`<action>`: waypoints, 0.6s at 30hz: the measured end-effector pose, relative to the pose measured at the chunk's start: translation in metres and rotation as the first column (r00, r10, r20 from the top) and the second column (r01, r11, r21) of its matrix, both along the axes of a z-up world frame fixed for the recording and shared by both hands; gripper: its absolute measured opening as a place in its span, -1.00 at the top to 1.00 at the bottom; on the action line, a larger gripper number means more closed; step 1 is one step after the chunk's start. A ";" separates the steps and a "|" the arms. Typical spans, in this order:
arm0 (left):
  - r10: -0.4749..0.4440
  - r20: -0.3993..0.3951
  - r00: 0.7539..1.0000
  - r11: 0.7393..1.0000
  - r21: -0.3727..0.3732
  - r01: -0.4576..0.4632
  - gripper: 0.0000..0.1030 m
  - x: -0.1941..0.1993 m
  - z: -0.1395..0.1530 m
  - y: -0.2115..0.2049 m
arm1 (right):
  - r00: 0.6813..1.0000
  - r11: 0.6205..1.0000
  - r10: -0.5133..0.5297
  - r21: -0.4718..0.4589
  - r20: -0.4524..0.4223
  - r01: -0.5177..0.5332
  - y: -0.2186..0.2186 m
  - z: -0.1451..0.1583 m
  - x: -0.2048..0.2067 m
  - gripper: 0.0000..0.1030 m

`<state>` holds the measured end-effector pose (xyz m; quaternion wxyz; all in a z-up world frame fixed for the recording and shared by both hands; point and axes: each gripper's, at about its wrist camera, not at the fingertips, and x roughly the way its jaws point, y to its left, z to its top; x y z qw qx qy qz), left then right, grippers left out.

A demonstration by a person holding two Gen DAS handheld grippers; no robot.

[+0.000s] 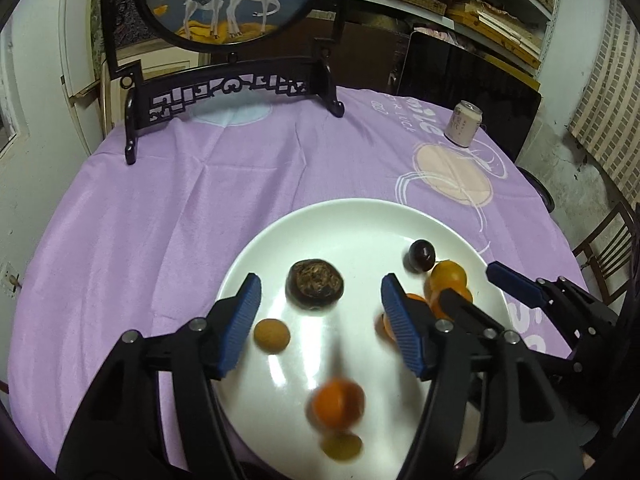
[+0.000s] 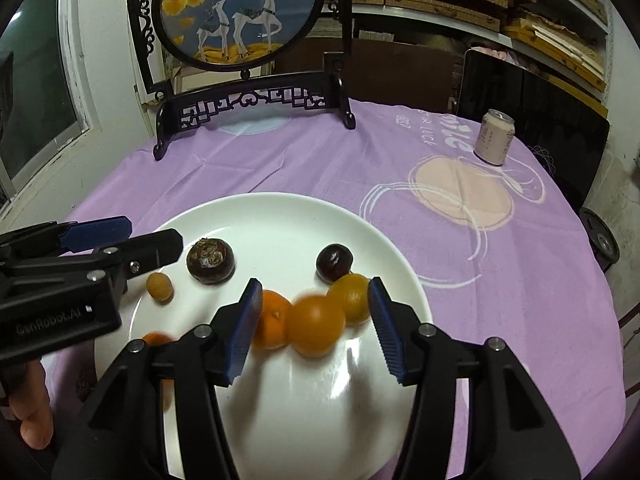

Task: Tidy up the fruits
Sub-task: 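Carry both fruits onto the white plate and open both tools, then grasp a dark brown fruit with the right tool while the left tool grasps a red tomato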

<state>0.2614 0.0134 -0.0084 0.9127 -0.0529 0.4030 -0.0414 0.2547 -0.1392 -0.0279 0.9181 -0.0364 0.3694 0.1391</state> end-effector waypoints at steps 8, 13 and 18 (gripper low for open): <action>0.000 0.027 1.000 1.000 -0.017 0.000 -0.35 -0.013 0.008 0.004 | 0.999 0.999 0.015 0.036 -0.030 -0.014 -0.006 -0.004 -0.016 -0.10; -0.016 0.035 0.999 1.000 0.004 0.016 -0.37 -0.017 0.008 -0.001 | 1.000 1.000 0.025 0.018 -0.010 -0.024 -0.001 -0.005 -0.023 -0.10; -0.031 0.045 0.999 0.999 -0.016 0.032 -0.37 -0.024 0.012 0.001 | 1.000 1.000 0.008 0.016 0.018 -0.008 -0.003 -0.002 -0.045 -0.10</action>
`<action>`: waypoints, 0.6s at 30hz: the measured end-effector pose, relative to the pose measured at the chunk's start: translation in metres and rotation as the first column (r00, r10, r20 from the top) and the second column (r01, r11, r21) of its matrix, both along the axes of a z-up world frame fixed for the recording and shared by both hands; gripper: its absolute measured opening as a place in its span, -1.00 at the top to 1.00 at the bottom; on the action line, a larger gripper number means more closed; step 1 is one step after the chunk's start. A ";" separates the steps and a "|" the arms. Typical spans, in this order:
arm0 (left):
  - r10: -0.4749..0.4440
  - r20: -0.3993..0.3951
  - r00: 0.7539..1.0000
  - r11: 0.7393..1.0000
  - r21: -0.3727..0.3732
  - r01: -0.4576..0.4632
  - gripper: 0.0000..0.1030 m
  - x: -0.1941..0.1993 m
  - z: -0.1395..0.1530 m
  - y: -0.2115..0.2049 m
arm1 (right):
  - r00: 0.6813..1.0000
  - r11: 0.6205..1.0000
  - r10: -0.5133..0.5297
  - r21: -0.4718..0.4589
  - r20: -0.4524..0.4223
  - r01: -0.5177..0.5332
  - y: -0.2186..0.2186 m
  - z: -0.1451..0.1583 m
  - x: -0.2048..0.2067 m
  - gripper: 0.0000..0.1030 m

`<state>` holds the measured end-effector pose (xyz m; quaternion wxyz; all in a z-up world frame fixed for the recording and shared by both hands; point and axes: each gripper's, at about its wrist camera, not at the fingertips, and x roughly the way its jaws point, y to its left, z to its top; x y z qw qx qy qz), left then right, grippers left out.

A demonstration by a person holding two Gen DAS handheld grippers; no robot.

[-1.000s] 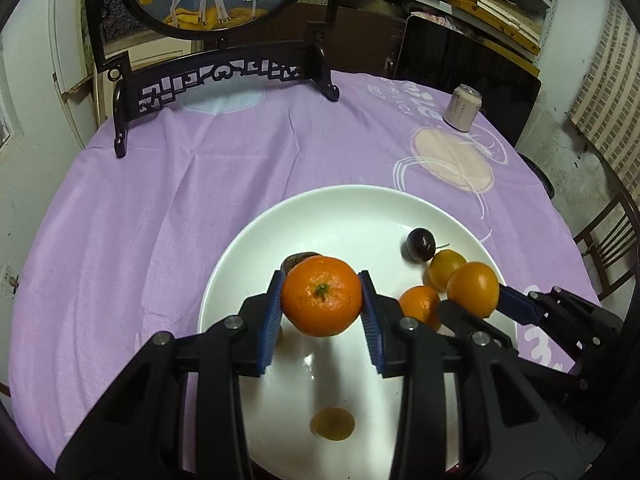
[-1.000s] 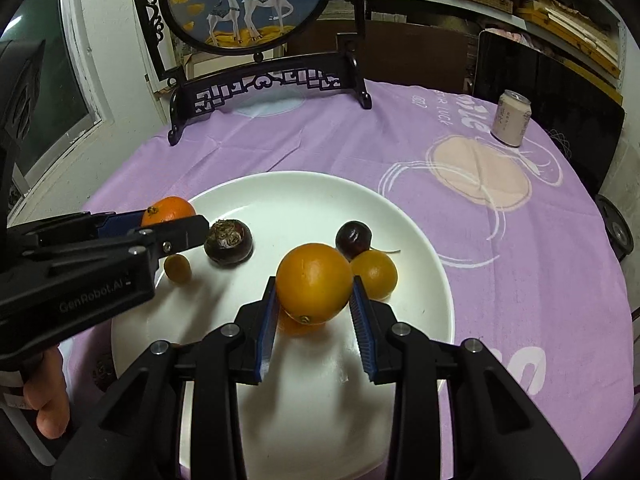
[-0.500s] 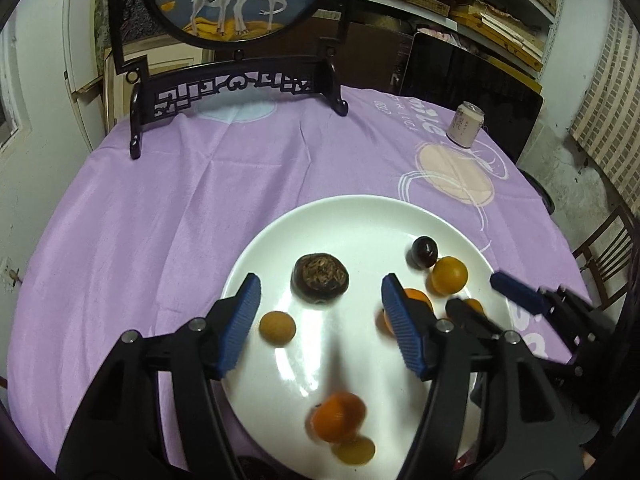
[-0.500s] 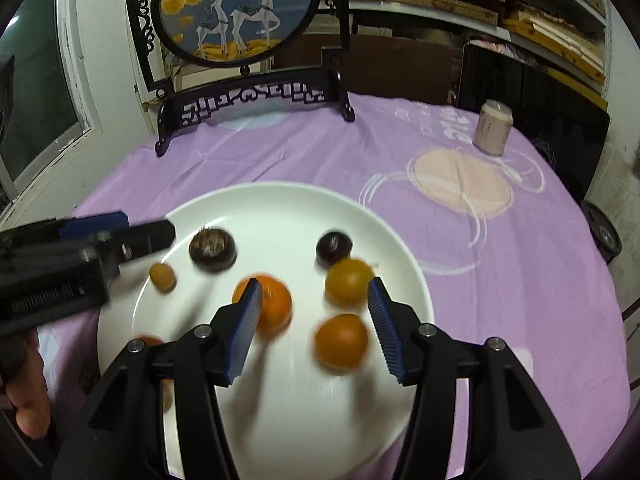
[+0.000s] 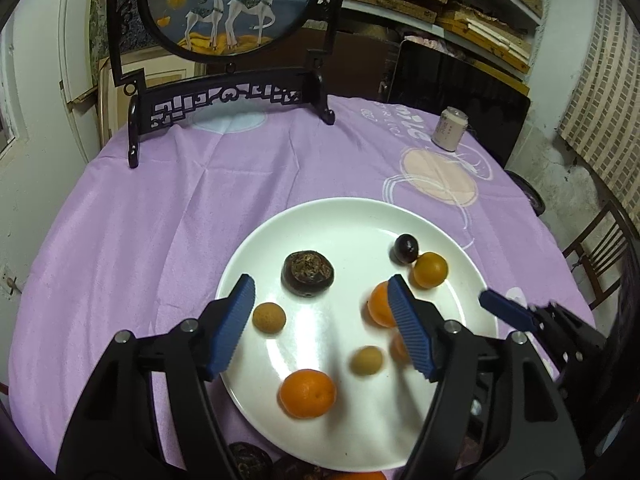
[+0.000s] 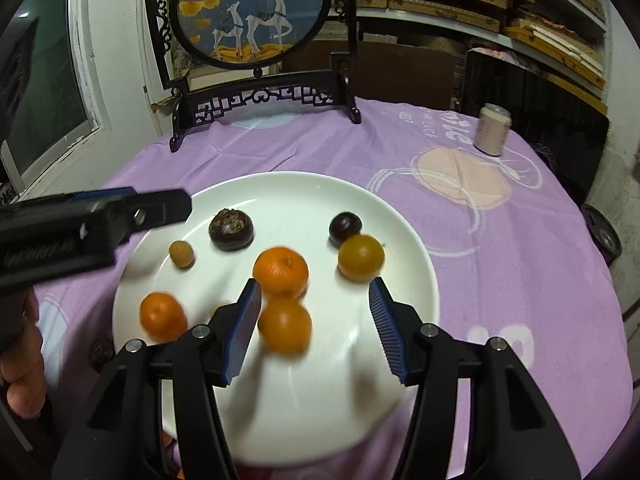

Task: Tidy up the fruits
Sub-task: 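Grasp a dark brown fruit with the right tool while the left tool grasps a red tomato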

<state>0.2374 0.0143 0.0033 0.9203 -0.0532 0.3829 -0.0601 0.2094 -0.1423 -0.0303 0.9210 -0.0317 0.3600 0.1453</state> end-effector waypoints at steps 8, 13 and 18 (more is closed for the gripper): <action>-0.009 0.032 0.999 1.000 -0.024 0.010 -0.42 -0.014 0.008 0.003 | 0.992 0.992 0.108 0.075 -0.072 -0.102 -0.006 -0.006 -0.109 -0.29; -0.002 0.062 0.998 1.000 -0.016 0.003 -0.43 -0.034 0.008 0.006 | 0.949 0.960 0.262 0.144 -0.176 -0.238 0.017 -0.020 -0.149 -0.29; 0.100 0.058 0.993 0.994 -0.048 -0.097 -0.47 -0.095 -0.019 0.049 | 0.932 0.952 0.302 0.114 -0.201 -0.284 0.041 -0.035 -0.153 -0.29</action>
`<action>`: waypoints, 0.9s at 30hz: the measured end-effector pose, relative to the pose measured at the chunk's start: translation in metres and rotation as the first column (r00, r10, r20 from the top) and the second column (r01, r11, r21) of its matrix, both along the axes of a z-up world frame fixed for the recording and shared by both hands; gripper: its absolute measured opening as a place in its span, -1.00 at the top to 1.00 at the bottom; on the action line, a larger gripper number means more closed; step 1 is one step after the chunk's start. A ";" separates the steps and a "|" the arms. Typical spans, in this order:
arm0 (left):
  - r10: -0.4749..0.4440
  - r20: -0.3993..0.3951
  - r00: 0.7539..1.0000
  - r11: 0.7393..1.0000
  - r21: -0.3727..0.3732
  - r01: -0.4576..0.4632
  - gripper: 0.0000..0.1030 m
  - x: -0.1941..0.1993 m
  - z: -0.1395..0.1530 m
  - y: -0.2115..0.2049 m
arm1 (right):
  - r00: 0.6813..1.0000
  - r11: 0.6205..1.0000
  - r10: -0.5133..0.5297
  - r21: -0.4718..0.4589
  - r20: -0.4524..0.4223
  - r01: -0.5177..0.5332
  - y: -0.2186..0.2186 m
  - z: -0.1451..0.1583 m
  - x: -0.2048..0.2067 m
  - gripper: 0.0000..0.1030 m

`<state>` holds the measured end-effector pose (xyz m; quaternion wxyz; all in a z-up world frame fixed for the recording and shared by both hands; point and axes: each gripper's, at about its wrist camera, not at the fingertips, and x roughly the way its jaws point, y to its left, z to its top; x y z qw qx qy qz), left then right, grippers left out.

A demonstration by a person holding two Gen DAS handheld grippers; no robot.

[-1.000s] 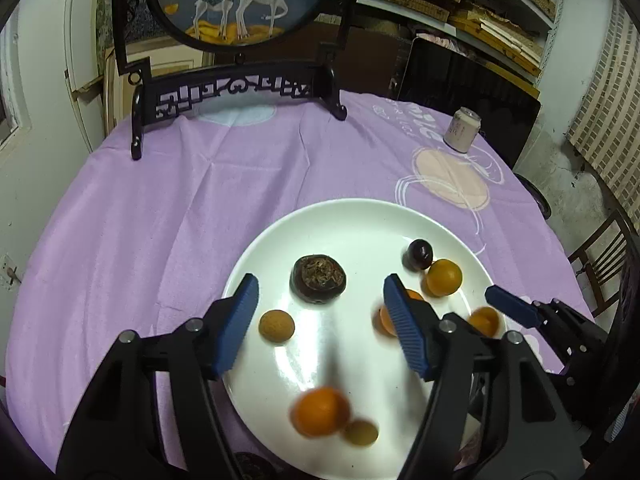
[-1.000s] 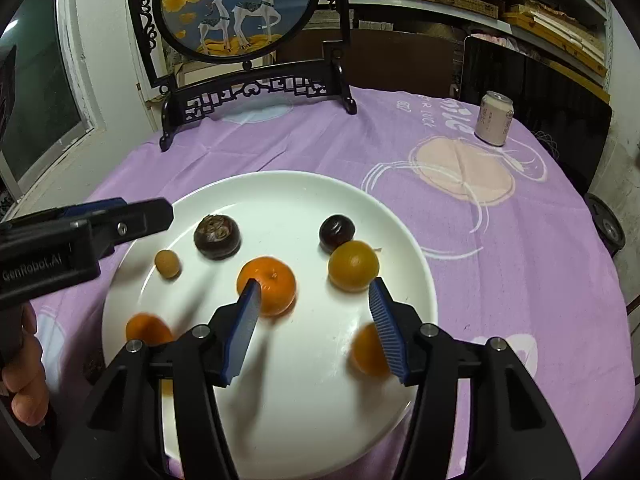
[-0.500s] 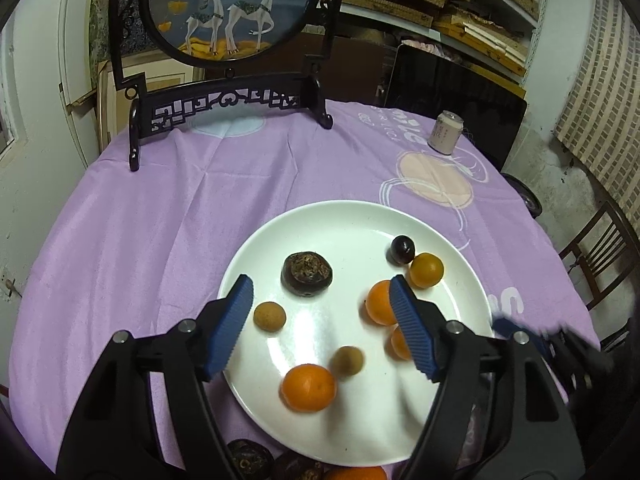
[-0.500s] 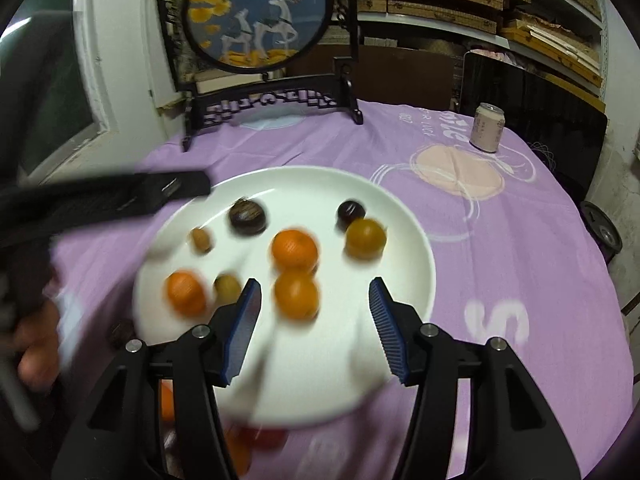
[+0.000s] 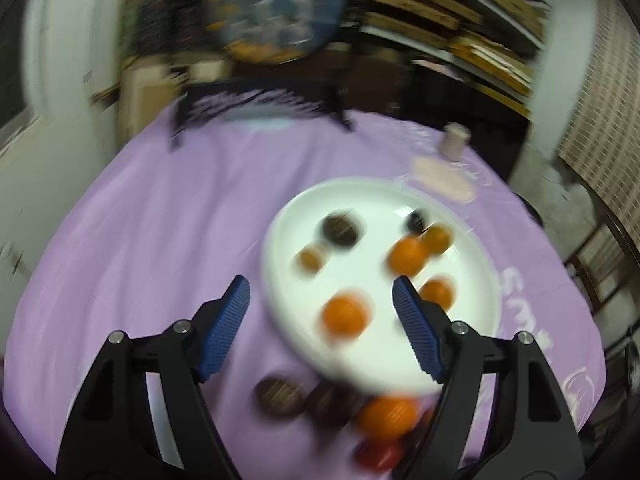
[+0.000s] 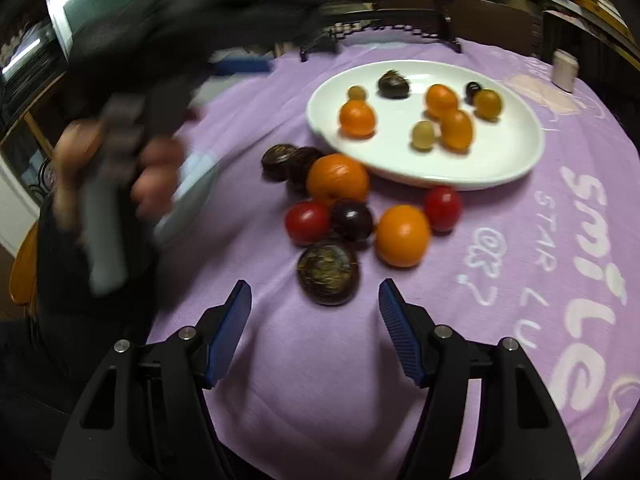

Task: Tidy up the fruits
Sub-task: 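Grasp a dark brown fruit with the right tool while the left tool grasps a red tomato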

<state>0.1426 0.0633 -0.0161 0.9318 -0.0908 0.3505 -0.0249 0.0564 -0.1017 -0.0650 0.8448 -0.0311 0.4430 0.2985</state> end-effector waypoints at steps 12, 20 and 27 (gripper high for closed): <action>0.136 -0.036 0.990 0.989 0.059 -0.134 -0.52 -0.093 -0.014 0.066 | 0.999 0.995 -0.007 -0.102 0.044 0.011 0.012 -0.013 0.004 0.23; -0.093 -0.154 0.984 0.994 0.043 0.101 -0.52 -0.085 -0.034 0.003 | 0.984 0.984 -0.156 -0.073 0.086 0.162 -0.054 0.012 -0.010 0.22; -0.185 -0.216 0.959 0.978 0.057 0.202 -0.34 -0.071 -0.052 -0.049 | 0.975 0.976 -0.216 -0.028 0.047 0.218 -0.086 0.004 -0.012 0.22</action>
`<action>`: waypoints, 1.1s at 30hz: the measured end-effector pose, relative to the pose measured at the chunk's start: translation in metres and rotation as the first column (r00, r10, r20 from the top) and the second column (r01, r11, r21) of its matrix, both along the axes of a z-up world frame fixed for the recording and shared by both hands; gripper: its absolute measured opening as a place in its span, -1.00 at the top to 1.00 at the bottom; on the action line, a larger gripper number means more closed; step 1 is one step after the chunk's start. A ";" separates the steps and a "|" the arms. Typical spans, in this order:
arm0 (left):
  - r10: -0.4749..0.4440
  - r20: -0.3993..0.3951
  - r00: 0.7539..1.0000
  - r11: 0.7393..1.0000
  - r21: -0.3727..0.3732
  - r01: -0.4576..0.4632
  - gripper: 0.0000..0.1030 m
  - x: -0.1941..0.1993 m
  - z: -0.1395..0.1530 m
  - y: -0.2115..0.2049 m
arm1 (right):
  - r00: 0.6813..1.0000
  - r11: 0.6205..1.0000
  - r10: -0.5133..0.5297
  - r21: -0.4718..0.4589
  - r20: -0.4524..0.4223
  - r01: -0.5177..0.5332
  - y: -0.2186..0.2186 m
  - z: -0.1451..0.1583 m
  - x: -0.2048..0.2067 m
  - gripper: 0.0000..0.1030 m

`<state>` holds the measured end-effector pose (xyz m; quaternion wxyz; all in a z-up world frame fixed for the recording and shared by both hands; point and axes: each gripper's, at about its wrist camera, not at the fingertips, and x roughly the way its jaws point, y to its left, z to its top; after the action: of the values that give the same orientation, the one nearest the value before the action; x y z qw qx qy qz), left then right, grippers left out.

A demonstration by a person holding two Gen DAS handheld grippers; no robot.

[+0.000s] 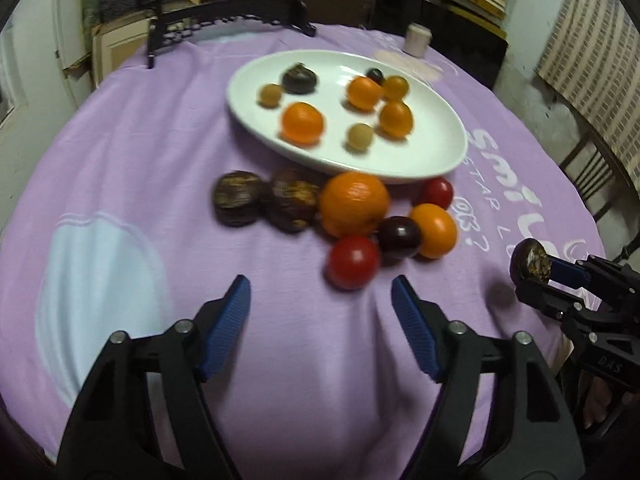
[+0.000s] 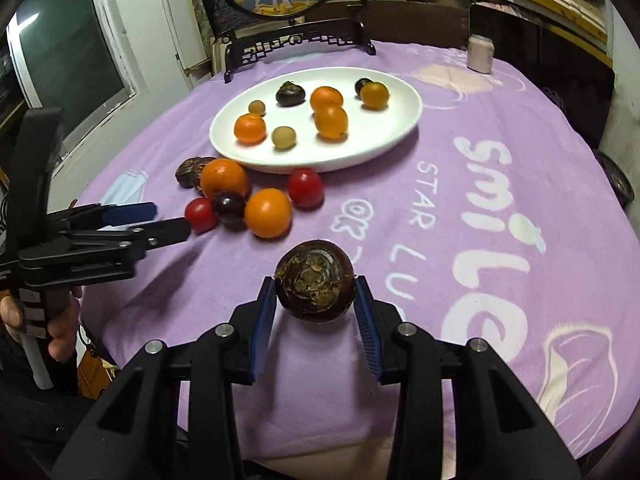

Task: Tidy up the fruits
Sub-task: 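Grasp a dark brown fruit with the right tool while the left tool grasps a red tomato, then carry the brown fruit and tomato over the white plate and open both tools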

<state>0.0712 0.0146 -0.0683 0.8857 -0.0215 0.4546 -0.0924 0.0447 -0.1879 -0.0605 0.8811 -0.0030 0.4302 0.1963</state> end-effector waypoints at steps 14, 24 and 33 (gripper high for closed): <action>-0.024 -0.009 1.000 1.000 0.020 0.024 0.42 0.014 -0.007 -0.019 | 1.000 0.999 0.006 0.045 -0.015 -0.006 -0.013 -0.008 -0.001 0.22; -0.030 0.134 0.991 0.999 -0.019 0.033 0.42 -0.008 0.051 -0.001 | 1.000 0.999 0.006 0.053 -0.009 -0.006 -0.011 -0.002 0.008 0.22; -0.001 0.226 0.974 1.000 0.017 -0.002 0.42 0.044 0.090 0.004 | 0.999 0.998 0.008 0.064 0.052 -0.012 -0.001 0.030 0.024 0.22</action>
<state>0.1147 0.0186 0.0214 0.9318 -0.0035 0.3516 -0.0902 0.0687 -0.1884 -0.0304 0.8907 0.0183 0.4005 0.2144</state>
